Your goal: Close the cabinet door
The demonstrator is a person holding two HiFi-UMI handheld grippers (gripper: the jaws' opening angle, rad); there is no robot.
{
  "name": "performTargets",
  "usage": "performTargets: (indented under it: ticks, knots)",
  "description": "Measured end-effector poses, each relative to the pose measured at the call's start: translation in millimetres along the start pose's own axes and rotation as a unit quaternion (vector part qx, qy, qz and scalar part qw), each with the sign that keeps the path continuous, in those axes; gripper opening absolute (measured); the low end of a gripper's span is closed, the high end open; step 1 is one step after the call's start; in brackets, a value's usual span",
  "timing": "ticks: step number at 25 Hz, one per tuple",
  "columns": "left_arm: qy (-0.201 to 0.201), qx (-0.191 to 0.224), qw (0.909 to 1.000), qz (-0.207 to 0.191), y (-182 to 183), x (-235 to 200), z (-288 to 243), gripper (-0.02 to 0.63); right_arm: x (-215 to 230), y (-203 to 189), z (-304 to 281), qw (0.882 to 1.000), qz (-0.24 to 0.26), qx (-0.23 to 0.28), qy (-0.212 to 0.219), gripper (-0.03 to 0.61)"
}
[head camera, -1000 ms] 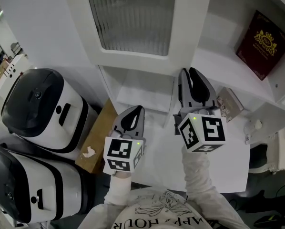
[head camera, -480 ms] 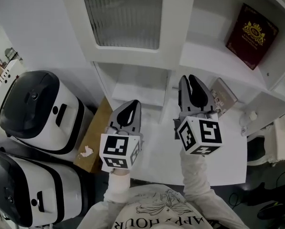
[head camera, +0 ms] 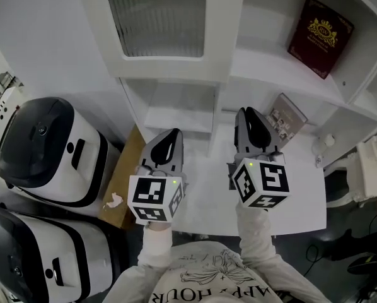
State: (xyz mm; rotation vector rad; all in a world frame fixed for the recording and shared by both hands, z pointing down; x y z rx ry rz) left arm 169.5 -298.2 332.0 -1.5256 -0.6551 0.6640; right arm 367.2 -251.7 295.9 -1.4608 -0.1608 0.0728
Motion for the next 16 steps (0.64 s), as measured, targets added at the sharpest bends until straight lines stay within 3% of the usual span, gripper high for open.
performTargets:
  ticks: [16]
  knots:
    - [-0.037,-0.002,0.9993,0.004,15,-17,18,0.005,-30,-6,24,0.998,0.023,-0.031,-0.051,0.054]
Point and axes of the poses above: the fingertips, and each gripper's own axes: z backward along the fingers, x to its right, y out of its top, the point moved 8 cm from there along z, backward along the fingers, and after that the axes turned 5 degrees about -y, right-handed, at the moved point
